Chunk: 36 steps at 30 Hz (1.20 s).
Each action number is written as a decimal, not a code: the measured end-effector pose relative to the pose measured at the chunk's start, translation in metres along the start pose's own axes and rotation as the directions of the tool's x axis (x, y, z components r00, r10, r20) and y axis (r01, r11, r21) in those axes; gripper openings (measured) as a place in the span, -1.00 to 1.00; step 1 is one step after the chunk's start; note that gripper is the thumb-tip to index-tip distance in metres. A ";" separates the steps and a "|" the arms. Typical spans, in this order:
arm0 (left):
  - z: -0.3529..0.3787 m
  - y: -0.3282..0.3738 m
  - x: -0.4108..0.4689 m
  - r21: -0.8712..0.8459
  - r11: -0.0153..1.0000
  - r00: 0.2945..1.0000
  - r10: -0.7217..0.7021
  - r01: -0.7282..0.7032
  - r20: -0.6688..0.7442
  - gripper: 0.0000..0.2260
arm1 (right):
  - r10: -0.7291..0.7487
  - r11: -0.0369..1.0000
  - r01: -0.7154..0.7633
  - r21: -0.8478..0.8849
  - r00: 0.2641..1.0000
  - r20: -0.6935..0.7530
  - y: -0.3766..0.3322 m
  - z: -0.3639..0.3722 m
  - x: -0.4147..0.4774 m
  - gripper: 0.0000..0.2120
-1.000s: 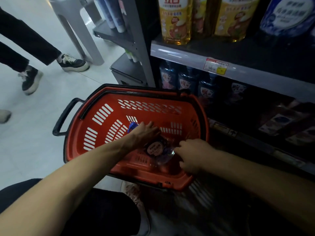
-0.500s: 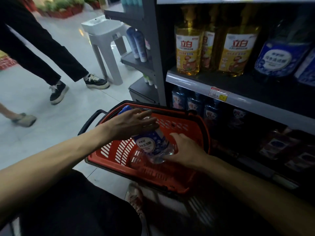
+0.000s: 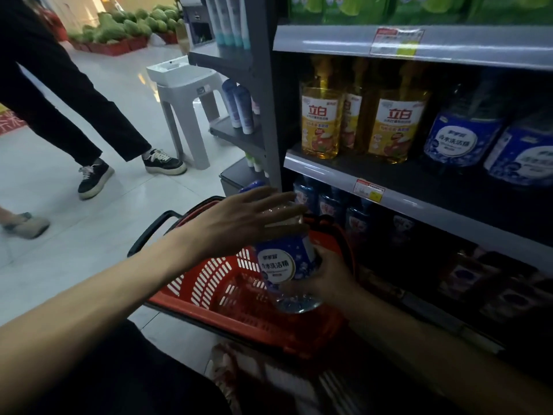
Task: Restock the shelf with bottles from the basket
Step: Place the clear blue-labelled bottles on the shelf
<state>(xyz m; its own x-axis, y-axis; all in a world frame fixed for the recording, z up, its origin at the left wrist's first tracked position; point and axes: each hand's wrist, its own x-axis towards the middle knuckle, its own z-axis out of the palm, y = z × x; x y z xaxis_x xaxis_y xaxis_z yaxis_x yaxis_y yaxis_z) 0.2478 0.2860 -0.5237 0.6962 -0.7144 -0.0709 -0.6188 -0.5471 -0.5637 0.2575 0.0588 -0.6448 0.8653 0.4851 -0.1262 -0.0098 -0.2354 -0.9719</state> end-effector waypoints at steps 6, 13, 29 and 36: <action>0.023 0.034 -0.011 -0.361 0.867 0.812 -0.467 0.342 -0.351 -0.22 | 0.152 0.969 -0.151 0.197 0.988 0.010 -0.005 -0.013 -0.017 -0.53; 0.035 0.073 0.022 -0.788 -0.583 0.546 -0.601 0.199 0.583 -0.34 | 0.208 0.934 -0.183 0.306 0.977 -0.051 -0.008 -0.026 -0.016 -0.53; 0.015 0.083 0.090 -0.784 -0.620 0.653 -0.587 0.018 0.479 -0.51 | -0.013 0.999 0.016 0.033 0.996 -0.091 -0.029 -0.089 -0.021 -0.45; -0.011 0.082 0.121 -0.877 -0.479 0.696 -0.642 -0.035 0.323 -0.46 | -0.016 0.999 0.022 0.028 0.977 -0.211 -0.021 -0.112 -0.031 -0.37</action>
<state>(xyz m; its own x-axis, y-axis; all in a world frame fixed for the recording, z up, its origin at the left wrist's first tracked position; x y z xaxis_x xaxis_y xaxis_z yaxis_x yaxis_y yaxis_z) 0.2770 0.1503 -0.5688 0.9989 -0.0055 0.0469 -0.0472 -0.0962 0.9942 0.2870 -0.0457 -0.5986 0.9517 0.2999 -0.0659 -0.0046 -0.2006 -0.9797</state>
